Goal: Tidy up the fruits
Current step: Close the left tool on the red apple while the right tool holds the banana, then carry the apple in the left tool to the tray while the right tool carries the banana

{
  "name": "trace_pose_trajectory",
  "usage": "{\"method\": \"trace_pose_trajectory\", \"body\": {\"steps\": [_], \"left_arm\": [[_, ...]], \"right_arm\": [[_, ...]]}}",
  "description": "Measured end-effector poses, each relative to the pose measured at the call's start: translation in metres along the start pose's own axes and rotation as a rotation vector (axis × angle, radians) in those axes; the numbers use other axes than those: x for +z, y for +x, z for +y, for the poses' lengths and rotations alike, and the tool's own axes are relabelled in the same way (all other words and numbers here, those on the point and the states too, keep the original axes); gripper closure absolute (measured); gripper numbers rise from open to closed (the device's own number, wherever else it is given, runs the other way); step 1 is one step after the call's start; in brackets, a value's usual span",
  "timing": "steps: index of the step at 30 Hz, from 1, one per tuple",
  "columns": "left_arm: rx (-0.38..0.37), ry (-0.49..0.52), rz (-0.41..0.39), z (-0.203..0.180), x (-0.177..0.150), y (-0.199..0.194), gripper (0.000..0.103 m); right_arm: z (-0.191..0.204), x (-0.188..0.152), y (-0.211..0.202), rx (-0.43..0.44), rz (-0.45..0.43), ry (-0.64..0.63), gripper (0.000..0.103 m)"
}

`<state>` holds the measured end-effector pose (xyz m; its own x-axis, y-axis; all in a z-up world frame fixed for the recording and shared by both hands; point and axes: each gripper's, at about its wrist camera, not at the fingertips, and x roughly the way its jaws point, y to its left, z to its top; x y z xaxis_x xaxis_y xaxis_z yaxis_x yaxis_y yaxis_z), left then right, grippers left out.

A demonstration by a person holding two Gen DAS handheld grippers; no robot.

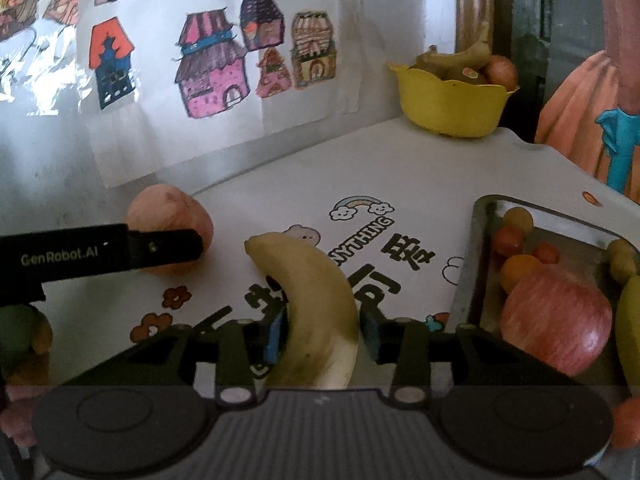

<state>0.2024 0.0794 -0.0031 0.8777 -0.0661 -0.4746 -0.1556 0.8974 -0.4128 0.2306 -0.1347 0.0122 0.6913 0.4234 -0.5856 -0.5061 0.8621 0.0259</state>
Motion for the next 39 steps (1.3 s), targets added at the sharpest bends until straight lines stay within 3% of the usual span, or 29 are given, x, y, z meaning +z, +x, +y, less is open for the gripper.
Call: {"method": "trace_pose_trajectory", "body": {"steps": [4, 9, 13, 21, 24, 26, 29, 39], "left_arm": [[-0.001, -0.031, -0.011, 0.0011, 0.0022, 0.0028, 0.027], [-0.005, -0.04, -0.014, 0.0004, 0.0024, 0.0036, 0.026], [-0.007, -0.048, -0.016, 0.0006, 0.0019, 0.0041, 0.026], [-0.005, -0.062, -0.023, 0.003, 0.0015, 0.003, 0.028], [-0.016, -0.084, -0.034, 0.0064, 0.0006, 0.0018, 0.033], [-0.021, -0.091, -0.035, 0.0073, 0.0001, 0.0015, 0.037], [-0.02, -0.092, -0.032, 0.0066, -0.0003, 0.0016, 0.045], [-0.008, -0.077, -0.029, 0.0036, 0.0001, 0.0019, 0.047]], "right_arm": [[-0.0038, -0.0009, 0.0011, 0.02, -0.026, 0.063, 0.048], [-0.0076, -0.0033, 0.0009, 0.025, -0.059, 0.136, 0.042], [-0.0076, -0.0032, 0.0014, 0.0, -0.049, 0.132, 0.023], [-0.0091, -0.0041, 0.0003, 0.005, -0.044, 0.12, 0.022], [-0.0041, -0.0039, 0.0002, -0.003, -0.039, 0.085, 0.03], [-0.0015, -0.0039, -0.0003, 0.002, -0.042, 0.07, 0.049], [-0.0007, -0.0042, -0.0007, -0.002, -0.045, 0.067, 0.06], [-0.0009, -0.0039, -0.0001, -0.006, -0.045, 0.059, 0.062]]}}
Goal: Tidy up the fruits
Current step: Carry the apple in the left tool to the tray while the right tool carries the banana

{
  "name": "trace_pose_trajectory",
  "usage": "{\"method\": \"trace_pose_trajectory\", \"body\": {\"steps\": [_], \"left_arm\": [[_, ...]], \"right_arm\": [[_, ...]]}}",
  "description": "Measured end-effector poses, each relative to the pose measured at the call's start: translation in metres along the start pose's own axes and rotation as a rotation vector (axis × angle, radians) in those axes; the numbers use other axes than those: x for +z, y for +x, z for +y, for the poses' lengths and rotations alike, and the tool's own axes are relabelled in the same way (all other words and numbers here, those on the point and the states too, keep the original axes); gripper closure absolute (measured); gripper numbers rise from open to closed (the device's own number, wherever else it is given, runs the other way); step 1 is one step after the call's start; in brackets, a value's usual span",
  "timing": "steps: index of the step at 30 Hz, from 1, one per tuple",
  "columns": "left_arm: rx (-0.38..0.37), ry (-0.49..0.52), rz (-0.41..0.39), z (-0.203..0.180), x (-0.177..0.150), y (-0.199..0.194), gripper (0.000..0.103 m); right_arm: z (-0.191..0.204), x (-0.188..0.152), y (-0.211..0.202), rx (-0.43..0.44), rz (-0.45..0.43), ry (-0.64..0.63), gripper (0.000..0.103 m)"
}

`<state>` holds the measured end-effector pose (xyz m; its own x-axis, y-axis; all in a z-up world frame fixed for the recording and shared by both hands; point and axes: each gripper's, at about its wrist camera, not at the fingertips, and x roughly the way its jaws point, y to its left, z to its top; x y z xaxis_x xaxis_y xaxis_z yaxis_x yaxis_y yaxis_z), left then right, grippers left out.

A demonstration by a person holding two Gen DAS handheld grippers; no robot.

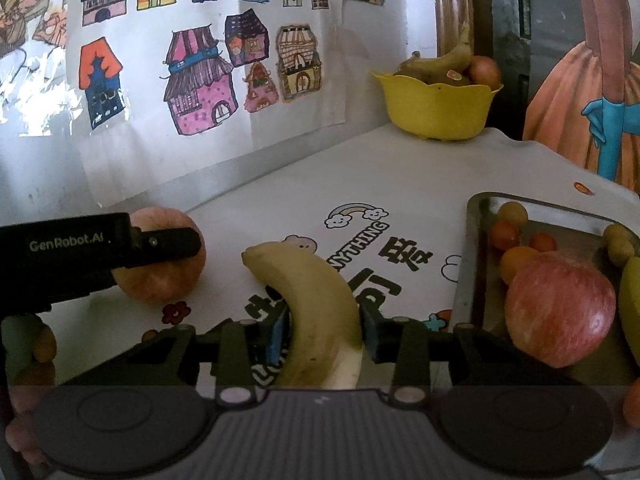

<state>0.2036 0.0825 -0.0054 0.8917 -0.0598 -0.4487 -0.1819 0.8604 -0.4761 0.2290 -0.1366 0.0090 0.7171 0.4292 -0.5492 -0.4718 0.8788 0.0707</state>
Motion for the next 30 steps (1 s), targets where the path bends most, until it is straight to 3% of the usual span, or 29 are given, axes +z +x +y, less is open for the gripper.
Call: {"method": "trace_pose_trajectory", "body": {"steps": [12, 21, 30], "left_arm": [[0.018, -0.017, 0.008, -0.013, 0.0, -0.004, 0.048], [-0.014, 0.013, -0.048, -0.036, 0.008, -0.014, 0.048], [-0.086, 0.07, -0.08, -0.084, 0.027, 0.002, 0.048]], "right_arm": [[-0.015, -0.003, -0.012, 0.123, -0.073, 0.107, 0.063], [-0.027, -0.002, -0.02, 0.12, -0.132, 0.179, 0.063], [-0.053, 0.005, -0.045, 0.063, -0.266, 0.28, 0.063]]}}
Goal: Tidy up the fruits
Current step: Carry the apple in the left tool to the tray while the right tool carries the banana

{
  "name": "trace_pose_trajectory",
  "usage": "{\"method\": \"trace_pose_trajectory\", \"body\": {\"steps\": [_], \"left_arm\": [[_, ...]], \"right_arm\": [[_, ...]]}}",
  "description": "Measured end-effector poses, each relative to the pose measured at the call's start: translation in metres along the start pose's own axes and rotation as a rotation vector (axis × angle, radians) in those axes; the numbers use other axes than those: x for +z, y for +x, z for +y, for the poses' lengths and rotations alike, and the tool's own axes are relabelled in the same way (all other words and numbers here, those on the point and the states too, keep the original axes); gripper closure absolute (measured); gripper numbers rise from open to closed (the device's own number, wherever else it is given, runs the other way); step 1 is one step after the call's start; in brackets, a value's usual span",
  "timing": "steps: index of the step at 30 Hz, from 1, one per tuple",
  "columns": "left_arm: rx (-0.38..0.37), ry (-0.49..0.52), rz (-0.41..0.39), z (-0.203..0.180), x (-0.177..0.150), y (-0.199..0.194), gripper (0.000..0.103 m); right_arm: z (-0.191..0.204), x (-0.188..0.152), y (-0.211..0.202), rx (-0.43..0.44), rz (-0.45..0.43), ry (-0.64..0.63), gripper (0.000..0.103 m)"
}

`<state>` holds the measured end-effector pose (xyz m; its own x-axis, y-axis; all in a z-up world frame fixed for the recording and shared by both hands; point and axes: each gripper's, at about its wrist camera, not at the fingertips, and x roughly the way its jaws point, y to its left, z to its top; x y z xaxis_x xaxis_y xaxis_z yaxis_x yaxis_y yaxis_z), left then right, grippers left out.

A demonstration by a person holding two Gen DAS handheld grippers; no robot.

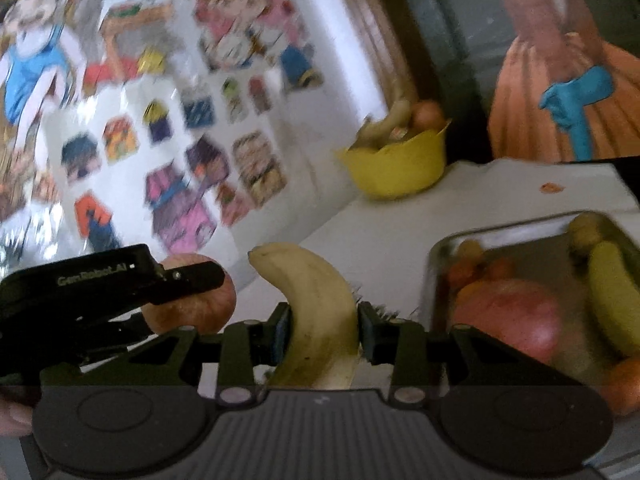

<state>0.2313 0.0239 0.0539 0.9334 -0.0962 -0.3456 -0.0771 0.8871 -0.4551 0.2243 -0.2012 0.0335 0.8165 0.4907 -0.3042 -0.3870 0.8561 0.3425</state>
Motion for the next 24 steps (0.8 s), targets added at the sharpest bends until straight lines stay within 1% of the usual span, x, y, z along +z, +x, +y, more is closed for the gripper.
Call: {"method": "trace_pose_trajectory", "body": {"steps": [5, 10, 15, 17, 20, 24], "left_arm": [[-0.059, 0.027, -0.009, -0.031, 0.007, 0.023, 0.048], [-0.134, 0.046, 0.022, -0.064, 0.004, 0.053, 0.048], [-0.208, 0.09, 0.065, -0.093, -0.007, 0.087, 0.048], [-0.227, 0.101, 0.08, -0.099, -0.012, 0.097, 0.048], [-0.263, 0.085, 0.111, -0.101, -0.02, 0.112, 0.048], [-0.281, 0.091, 0.146, -0.101, -0.028, 0.126, 0.048]], "right_arm": [[-0.025, 0.015, -0.022, -0.062, -0.116, 0.084, 0.063], [-0.059, 0.026, -0.035, -0.145, -0.195, 0.189, 0.063], [-0.087, 0.028, -0.045, -0.229, -0.235, 0.271, 0.063], [-0.095, 0.028, -0.047, -0.255, -0.242, 0.289, 0.063], [-0.102, 0.028, -0.05, -0.288, -0.253, 0.301, 0.063], [-0.107, 0.028, -0.05, -0.334, -0.253, 0.303, 0.063]]}}
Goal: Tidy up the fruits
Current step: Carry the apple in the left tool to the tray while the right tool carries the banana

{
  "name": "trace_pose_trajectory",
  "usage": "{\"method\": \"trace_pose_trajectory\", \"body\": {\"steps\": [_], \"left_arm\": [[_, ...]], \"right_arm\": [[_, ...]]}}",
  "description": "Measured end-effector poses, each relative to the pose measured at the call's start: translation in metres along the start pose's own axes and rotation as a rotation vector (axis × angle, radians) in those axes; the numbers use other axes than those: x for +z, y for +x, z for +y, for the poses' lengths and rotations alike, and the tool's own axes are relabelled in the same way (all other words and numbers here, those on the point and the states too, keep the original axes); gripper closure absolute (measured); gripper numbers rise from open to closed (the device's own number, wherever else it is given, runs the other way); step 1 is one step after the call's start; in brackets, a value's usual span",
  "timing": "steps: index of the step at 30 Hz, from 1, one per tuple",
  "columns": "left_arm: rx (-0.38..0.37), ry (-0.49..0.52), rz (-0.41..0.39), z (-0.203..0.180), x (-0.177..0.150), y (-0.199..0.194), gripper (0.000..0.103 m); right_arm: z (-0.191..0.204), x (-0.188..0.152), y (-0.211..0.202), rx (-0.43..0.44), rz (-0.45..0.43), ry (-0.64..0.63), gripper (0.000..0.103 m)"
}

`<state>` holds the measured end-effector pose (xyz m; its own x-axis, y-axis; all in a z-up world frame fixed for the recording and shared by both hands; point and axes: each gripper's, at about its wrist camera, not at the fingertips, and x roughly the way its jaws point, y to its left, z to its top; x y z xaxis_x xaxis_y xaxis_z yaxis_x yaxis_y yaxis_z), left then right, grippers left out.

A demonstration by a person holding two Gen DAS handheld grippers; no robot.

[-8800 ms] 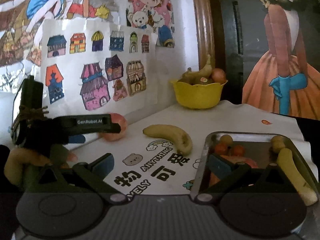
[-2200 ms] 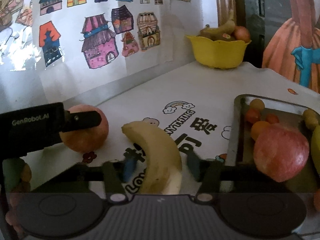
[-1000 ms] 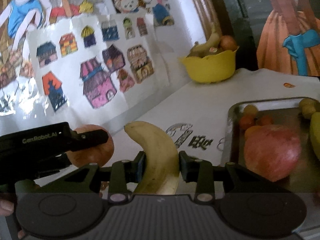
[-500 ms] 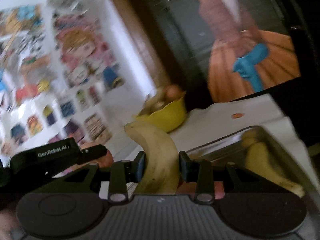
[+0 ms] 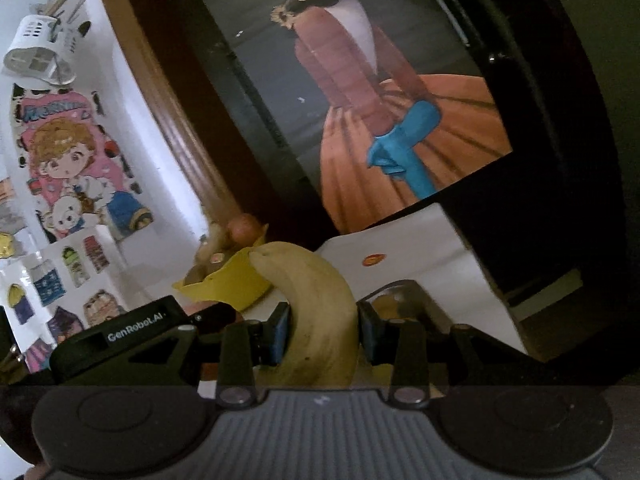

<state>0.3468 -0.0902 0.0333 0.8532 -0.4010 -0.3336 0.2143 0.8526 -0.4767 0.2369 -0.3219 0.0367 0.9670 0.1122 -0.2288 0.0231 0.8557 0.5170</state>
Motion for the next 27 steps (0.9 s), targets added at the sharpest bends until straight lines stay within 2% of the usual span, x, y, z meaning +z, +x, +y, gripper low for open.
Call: {"method": "trace_pose_trajectory", "body": {"steps": [4, 12, 27], "left_arm": [[-0.015, -0.011, 0.047, 0.005, -0.003, 0.007, 0.048], [-0.018, 0.032, 0.046, 0.005, -0.006, 0.007, 0.048], [-0.015, 0.03, 0.044, 0.007, -0.007, 0.008, 0.048]], "right_arm": [[-0.002, -0.002, 0.006, -0.042, 0.017, -0.01, 0.063], [-0.002, -0.008, 0.012, -0.099, 0.057, -0.043, 0.063], [0.001, -0.014, 0.021, -0.14, 0.108, -0.064, 0.063]]}}
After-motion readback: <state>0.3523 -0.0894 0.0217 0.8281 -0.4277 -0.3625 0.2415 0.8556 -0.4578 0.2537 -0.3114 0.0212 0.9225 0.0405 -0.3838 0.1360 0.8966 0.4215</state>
